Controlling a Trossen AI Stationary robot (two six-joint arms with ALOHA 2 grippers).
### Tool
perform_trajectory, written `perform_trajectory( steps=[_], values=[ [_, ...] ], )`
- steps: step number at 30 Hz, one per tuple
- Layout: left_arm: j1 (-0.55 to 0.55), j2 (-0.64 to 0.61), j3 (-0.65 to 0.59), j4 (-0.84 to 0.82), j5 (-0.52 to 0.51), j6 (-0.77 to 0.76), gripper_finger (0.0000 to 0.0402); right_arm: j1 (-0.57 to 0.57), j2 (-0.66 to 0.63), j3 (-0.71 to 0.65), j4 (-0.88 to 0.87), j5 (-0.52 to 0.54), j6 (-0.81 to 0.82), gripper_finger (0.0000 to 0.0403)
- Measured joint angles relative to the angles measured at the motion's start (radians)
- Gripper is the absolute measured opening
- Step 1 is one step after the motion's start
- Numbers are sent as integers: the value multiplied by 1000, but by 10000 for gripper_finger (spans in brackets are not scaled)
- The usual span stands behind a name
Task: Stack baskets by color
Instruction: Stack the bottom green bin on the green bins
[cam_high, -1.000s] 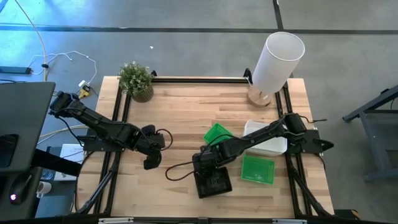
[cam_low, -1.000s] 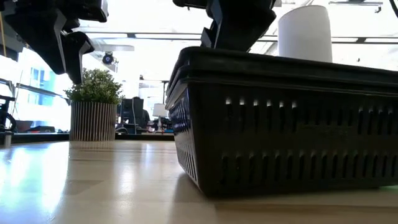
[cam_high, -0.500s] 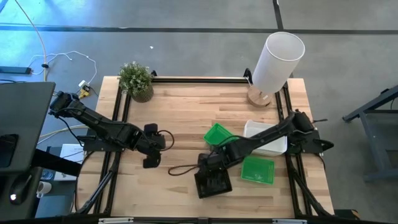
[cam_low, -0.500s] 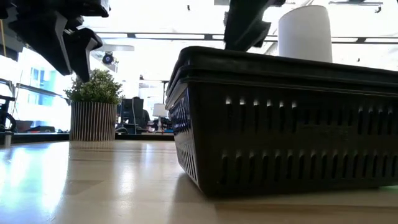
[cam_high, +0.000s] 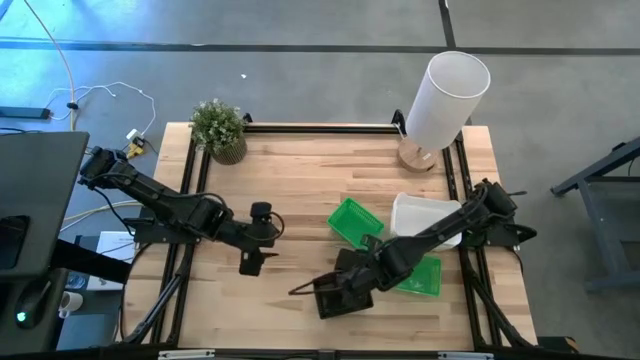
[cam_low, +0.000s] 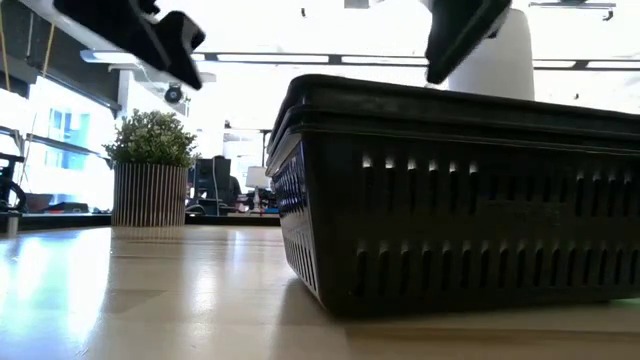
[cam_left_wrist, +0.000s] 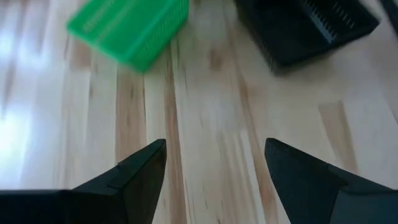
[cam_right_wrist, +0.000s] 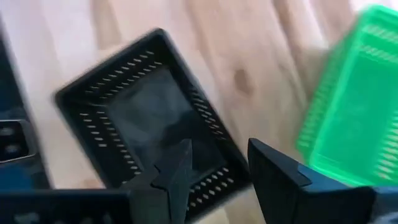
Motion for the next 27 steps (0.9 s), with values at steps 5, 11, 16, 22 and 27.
perform_trajectory(
  steps=[5, 11, 16, 22, 27],
  values=[
    [18, 0, 0, 113, -5, 152, 260, 28, 0, 0, -108, 95, 88, 144],
    [69, 0, 0, 147, -9, 268, 260, 41, 0, 0, -233, 124, 212, 144],
    [122, 0, 0, 148, 1, 307, 259, 63, 0, 0, -299, 117, 299, 144],
    [169, 0, 0, 148, 6, 313, 259, 95, 0, 0, -318, 57, 379, 144],
    [190, 0, 0, 148, 7, 313, 260, 141, 0, 0, -318, -39, 398, 144]
  ],
)
